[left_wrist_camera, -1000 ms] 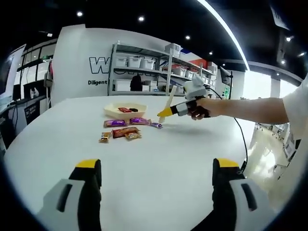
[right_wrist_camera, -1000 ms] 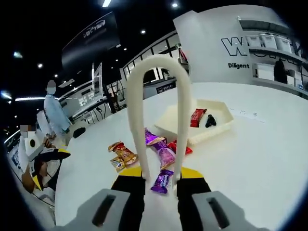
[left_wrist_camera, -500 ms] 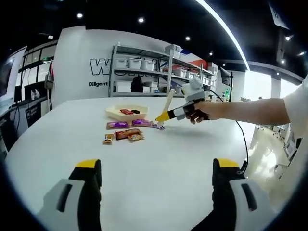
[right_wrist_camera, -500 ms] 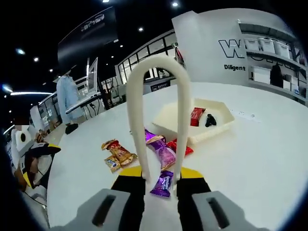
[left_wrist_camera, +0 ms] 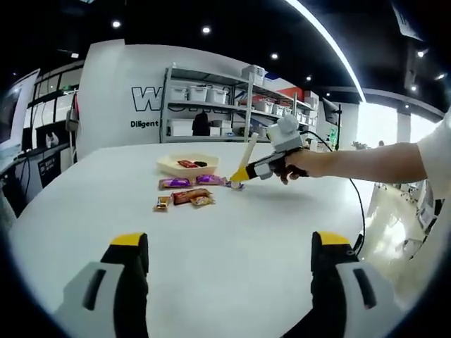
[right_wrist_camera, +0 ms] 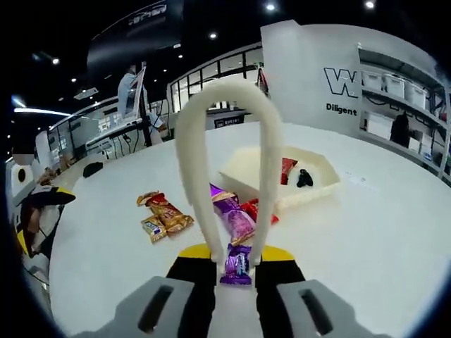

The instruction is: Place the target food into the container with the food tongs after gripping and lifting it, then release it inside without dropping or visibly crushing the food.

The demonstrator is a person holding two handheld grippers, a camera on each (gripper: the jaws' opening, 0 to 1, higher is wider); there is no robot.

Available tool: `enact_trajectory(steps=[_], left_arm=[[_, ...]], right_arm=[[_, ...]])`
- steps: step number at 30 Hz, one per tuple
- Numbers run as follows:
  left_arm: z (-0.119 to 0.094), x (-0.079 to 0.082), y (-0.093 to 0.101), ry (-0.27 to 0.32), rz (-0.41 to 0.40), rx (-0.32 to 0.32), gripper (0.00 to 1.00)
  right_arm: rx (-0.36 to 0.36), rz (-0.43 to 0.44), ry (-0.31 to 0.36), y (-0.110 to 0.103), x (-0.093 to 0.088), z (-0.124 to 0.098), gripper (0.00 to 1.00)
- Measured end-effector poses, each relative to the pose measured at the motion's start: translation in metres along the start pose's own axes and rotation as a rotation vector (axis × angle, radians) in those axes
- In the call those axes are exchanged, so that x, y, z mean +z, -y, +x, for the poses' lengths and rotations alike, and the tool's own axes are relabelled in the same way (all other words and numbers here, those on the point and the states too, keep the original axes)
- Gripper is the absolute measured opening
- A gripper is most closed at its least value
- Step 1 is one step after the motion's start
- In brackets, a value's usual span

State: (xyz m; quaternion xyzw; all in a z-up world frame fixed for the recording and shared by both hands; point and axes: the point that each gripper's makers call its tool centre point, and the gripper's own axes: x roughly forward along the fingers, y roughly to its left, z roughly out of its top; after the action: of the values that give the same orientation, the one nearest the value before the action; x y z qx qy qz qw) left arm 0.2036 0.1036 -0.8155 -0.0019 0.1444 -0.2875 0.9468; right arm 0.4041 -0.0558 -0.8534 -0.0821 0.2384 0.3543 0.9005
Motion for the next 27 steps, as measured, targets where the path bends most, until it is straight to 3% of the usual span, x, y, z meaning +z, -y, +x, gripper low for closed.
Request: enact_trajectory(steps=[5,10,18,19,27], left_arm=[[-0.002,0.0,0.001,0.005,-0.003,-0.003,0.94],[-0.006,-0.002,-0.006,-0.001,-0.004,0.01,0.94],[-0.006,-0.003,-0.009,0.003,-0.017,0.016,0.94],[-0.006,-0.003,-0.008,0.002,-0.017,0.015,0.94],[-0.009,-0.004,-0.013,-0.001,-0.023,0.023,0.94]], right_arm=[[-0.057,-0.032,0.0,0.007,0.003,-0.003,0.09],[-0.062,0.106,0.126,0.016,0.035,-0.019,0.1],[-0.068,0.126,0.17,0.031,0.066,-0.038,0.1],[-0.056,0.155,0.175,0.033,0.07,-0.038,0.1],[-0.071,0.128,0.181,0.031,0.092,-0.032,0.1]])
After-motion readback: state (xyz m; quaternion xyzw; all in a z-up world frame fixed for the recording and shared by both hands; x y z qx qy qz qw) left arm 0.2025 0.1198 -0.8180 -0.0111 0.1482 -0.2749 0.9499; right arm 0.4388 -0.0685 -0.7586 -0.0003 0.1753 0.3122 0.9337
